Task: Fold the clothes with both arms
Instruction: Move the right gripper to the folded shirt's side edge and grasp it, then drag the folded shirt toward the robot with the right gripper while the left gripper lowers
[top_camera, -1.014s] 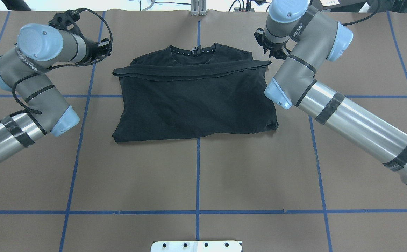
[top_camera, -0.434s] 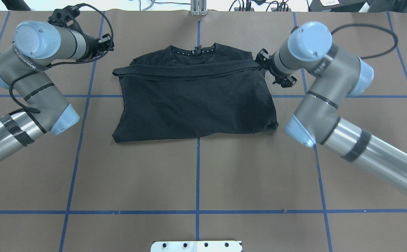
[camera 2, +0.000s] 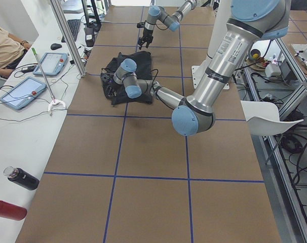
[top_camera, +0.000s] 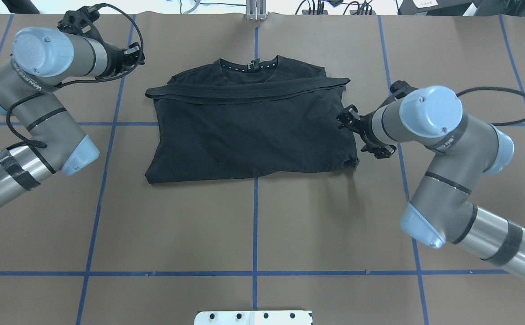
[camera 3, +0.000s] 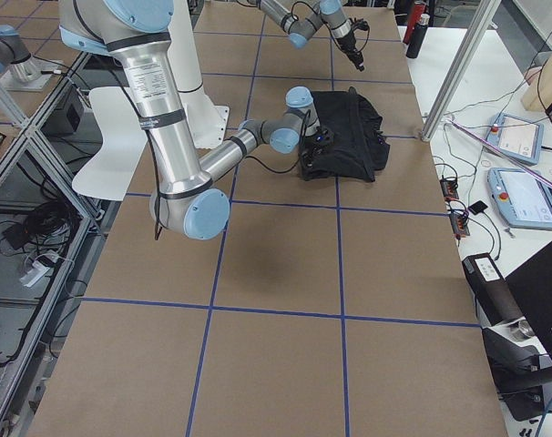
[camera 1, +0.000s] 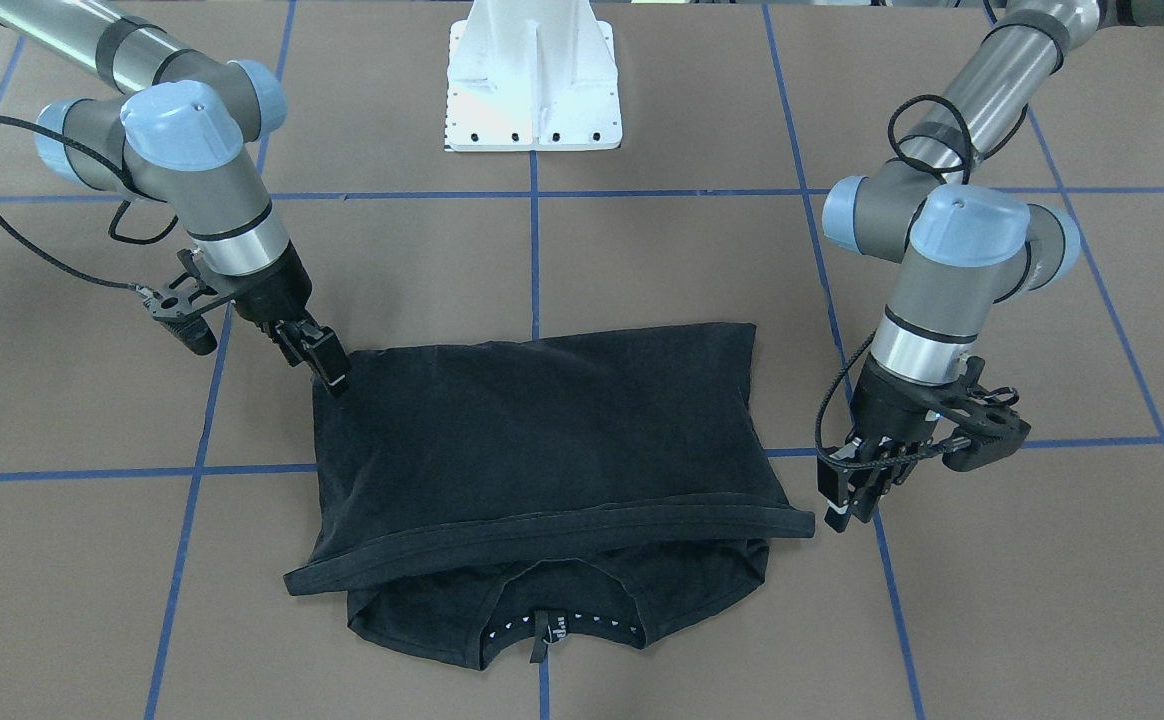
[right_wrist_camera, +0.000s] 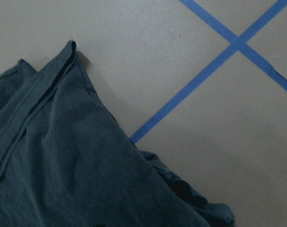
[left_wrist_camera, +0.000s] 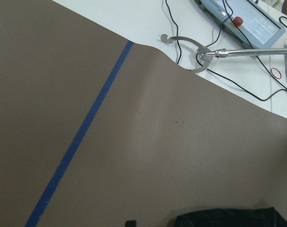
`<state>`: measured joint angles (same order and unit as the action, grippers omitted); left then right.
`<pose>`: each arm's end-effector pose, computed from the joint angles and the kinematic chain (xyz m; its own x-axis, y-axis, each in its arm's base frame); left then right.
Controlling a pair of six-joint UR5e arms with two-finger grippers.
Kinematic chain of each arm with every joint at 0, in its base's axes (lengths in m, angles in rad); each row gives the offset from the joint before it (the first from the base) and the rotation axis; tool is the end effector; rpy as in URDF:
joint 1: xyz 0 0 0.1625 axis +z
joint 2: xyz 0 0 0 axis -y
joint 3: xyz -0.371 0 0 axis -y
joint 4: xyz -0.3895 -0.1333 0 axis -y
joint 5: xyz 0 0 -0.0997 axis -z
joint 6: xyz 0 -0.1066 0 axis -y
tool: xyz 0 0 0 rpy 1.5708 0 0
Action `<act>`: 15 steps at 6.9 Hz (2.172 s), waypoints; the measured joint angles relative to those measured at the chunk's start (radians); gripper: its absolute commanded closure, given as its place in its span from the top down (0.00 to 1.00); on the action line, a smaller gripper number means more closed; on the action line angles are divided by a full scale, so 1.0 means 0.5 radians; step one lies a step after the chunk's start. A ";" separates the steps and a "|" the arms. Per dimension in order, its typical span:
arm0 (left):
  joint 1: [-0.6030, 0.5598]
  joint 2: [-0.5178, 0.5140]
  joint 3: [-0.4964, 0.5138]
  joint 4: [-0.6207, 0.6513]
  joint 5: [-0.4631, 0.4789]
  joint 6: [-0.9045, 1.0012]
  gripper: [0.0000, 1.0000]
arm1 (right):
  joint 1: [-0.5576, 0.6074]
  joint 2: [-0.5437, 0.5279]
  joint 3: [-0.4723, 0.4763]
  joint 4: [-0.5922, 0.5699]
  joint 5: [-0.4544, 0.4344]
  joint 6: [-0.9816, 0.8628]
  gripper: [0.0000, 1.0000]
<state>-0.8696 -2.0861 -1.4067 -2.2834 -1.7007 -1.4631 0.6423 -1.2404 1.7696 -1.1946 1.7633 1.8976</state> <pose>0.3534 -0.6038 0.3155 0.3850 -0.2908 -0.8759 0.6469 0.7619 0.0314 -0.4132 -0.4501 0.3030 0.3181 0.6315 0.7071 -0.6014 0.7110 -0.3644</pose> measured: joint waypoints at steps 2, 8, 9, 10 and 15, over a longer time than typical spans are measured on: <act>-0.004 0.020 -0.023 0.006 0.012 0.002 0.43 | -0.142 -0.055 0.011 0.005 -0.123 0.008 0.87; -0.025 0.037 -0.118 0.072 0.048 0.001 0.43 | -0.188 -0.074 -0.035 0.007 -0.154 0.011 0.00; -0.027 0.040 -0.140 0.095 0.047 0.004 0.43 | -0.185 -0.077 -0.027 0.008 -0.145 0.008 0.00; -0.027 0.044 -0.149 0.105 0.046 0.006 0.43 | -0.183 -0.078 -0.018 0.008 -0.132 0.003 0.00; -0.020 0.050 -0.196 0.107 0.005 0.020 0.42 | -0.354 -0.534 0.539 -0.006 0.012 0.007 0.00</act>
<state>-0.8799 -2.0611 -1.5049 -2.2301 -1.6982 -1.4533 0.4652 -1.5073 2.0391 -1.1977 1.7693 1.9010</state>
